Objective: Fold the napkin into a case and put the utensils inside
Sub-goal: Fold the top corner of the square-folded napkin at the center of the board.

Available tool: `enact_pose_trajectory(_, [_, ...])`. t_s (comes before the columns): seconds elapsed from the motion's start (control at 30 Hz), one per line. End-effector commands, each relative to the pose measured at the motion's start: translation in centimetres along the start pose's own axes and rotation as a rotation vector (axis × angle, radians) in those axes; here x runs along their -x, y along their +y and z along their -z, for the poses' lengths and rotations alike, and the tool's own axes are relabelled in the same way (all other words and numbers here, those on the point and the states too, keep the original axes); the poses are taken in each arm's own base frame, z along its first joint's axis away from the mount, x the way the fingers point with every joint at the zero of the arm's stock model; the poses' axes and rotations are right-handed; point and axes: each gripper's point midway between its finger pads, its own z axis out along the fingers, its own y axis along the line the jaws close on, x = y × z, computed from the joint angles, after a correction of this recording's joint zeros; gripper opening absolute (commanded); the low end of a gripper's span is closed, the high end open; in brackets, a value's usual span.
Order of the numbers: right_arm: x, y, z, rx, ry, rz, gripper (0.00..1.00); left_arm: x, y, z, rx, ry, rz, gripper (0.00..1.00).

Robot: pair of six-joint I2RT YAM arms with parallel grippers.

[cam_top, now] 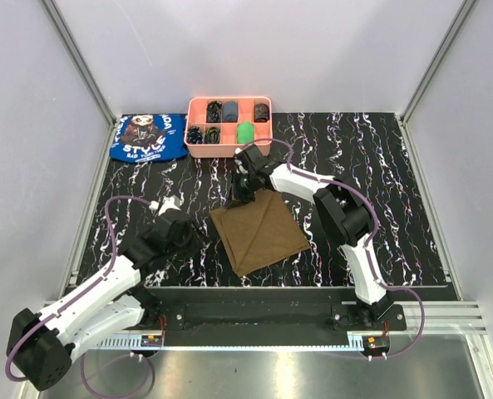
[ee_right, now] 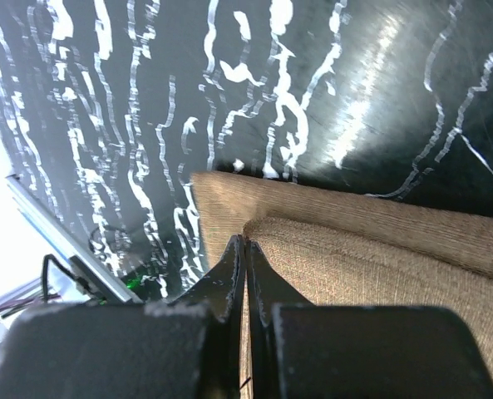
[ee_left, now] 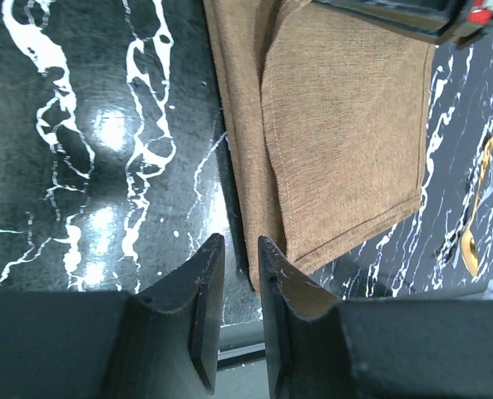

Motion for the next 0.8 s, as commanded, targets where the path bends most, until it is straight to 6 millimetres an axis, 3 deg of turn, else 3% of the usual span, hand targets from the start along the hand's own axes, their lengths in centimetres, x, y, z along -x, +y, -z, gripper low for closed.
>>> enact_pose_trajectory(0.0, [0.8, 2.8, -0.2, 0.079, -0.006, 0.028, 0.01, 0.9, 0.5, 0.2, 0.019, -0.044, 0.01, 0.26])
enact_pose_trajectory(0.23, [0.3, 2.8, -1.2, 0.084, 0.018, 0.034, 0.02, 1.1, -0.5, 0.2, -0.014, -0.035, 0.002, 0.26])
enact_pose_trajectory(0.6, [0.3, 2.9, -1.6, 0.091, 0.022, 0.039, 0.07, 0.2, -2.6, -1.5, -0.085, 0.038, -0.014, 0.25])
enact_pose_trajectory(0.77, [0.1, 2.7, -2.0, 0.09, 0.035, 0.036, 0.13, 0.3, -4.6, -2.1, -0.139, 0.073, -0.035, 0.25])
